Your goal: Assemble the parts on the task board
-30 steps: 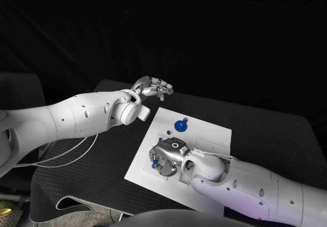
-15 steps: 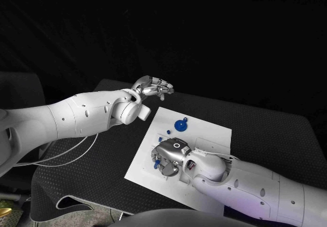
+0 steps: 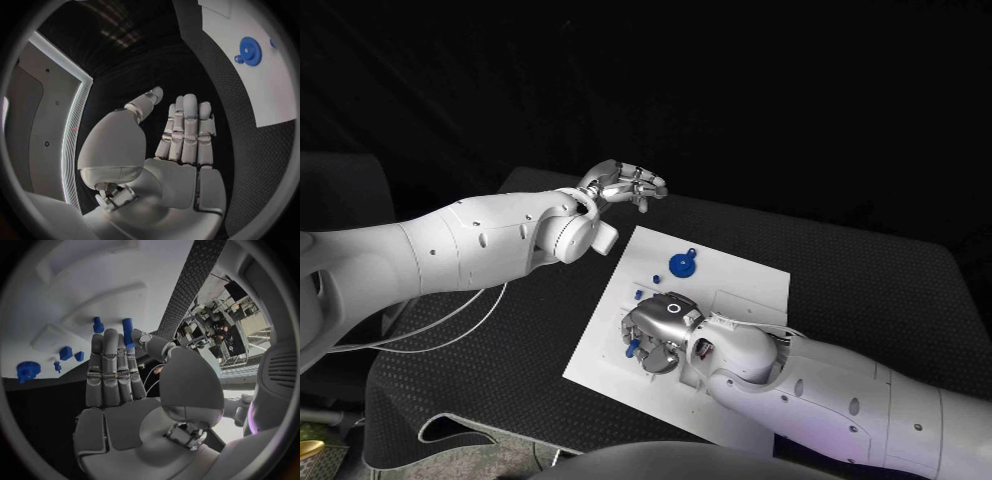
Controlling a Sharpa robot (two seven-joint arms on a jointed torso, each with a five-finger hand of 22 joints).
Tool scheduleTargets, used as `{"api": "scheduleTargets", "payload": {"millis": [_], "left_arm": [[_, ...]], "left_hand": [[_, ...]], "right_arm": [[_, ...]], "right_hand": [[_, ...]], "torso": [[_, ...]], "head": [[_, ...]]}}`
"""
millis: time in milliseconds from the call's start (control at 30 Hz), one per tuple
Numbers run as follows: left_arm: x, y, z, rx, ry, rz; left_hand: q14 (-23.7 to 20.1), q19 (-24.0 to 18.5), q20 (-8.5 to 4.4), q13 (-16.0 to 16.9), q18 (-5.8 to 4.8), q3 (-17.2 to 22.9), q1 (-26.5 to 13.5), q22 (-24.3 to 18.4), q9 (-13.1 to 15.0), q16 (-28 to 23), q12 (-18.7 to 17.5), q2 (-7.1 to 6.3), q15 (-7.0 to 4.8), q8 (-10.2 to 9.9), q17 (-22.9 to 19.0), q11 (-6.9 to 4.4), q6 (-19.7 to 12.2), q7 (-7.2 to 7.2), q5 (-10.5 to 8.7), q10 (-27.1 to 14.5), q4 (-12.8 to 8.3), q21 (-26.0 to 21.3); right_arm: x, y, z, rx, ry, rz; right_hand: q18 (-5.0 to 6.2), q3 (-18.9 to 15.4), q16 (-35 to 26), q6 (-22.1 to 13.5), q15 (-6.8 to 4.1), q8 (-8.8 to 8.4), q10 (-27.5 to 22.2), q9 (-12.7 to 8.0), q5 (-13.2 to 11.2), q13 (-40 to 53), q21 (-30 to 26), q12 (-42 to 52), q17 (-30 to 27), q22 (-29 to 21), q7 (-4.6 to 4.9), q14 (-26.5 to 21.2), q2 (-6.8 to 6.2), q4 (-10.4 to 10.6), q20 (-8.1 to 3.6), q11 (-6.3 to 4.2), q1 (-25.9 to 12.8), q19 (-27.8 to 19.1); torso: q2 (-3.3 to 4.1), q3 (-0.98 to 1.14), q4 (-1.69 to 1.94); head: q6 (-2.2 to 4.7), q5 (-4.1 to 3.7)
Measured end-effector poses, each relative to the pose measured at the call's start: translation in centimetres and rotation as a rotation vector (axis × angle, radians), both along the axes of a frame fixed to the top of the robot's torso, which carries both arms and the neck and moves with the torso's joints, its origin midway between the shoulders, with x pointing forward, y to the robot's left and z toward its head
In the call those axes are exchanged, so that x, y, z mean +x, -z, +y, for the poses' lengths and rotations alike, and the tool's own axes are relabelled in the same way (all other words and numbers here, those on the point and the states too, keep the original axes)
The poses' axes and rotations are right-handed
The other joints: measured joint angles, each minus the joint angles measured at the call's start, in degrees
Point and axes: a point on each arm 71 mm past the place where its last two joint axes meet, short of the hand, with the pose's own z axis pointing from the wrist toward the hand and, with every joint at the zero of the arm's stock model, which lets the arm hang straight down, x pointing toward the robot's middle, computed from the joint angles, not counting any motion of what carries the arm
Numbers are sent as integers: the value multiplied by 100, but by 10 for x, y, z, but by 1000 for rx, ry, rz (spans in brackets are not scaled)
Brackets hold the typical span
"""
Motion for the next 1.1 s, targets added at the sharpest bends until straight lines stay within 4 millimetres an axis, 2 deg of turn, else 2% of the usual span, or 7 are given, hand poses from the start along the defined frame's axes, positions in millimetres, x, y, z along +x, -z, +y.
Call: {"api": "scheduleTargets", "payload": {"millis": [533,833,967,1033,1067,1100], "left_arm": [[0,0,-1,-1,3,1],[0,0,-2,-2,6,2],[0,0,-1,-2,5,2],[0,0,-1,-1,5,2],[0,0,-1,-1,5,3],[0,0,-1,-1,5,3]], "left_hand": [[0,0,0,-1,-31,0,0,4,0,0,0,0,0,0,-1,0,-5,-6,0,0,0,0],[0,-1,1,-2,56,0,0,3,0,0,23,0,0,0,-1,-13,-4,-7,0,-13,0,0],[0,-1,1,-2,57,0,0,3,-5,0,23,0,0,0,-2,-20,-4,-8,0,-19,0,0],[0,-1,1,-2,57,0,0,3,-5,0,23,0,0,0,-2,-20,-4,-8,0,-19,0,0],[0,-1,1,-2,56,0,0,3,-5,0,23,0,0,0,-2,-20,-4,-9,0,-19,0,0],[0,-1,1,-2,56,0,0,2,-5,0,23,0,0,0,0,-20,-4,-9,0,-19,0,0]], "right_arm": [[-3,4,10,-20,-24,-13],[-3,4,12,-22,-25,-17],[-2,5,10,-24,-23,-16],[-2,5,10,-24,-23,-15],[-2,6,9,-24,-23,-14],[-2,6,9,-26,-22,-13]], "right_hand": [[-5,15,0,-5,-4,-14,0,-11,-1,-4,0,0,-5,5,4,24,30,-18,0,0,-17,0],[-7,1,0,-19,5,-30,0,5,-1,-4,0,0,-12,12,2,33,36,-32,0,1,-24,0],[-7,1,0,-22,5,-31,0,11,1,-9,0,-1,-21,13,3,33,58,-65,0,0,-46,0],[-6,-85,0,-44,11,-37,-57,8,167,-6,0,-43,-42,27,24,27,-7,-151,23,51,-117,-23],[-1,-289,-36,-145,61,-101,-190,-8,515,-16,-38,-114,-67,45,81,-72,-53,-309,63,84,-252,-126],[1,-502,-69,-228,95,-154,-283,-37,689,-63,-81,-182,-87,47,118,-164,-73,-414,84,127,-315,-215]], "torso": [[1,-4,12],[-1,-8,5],[-3,-7,0],[-3,-5,0],[-3,-4,0],[-3,-5,0]], "head": [[-25,-19],[-26,-23],[-24,-23],[-24,-23],[-23,-23],[-23,-23]]}}
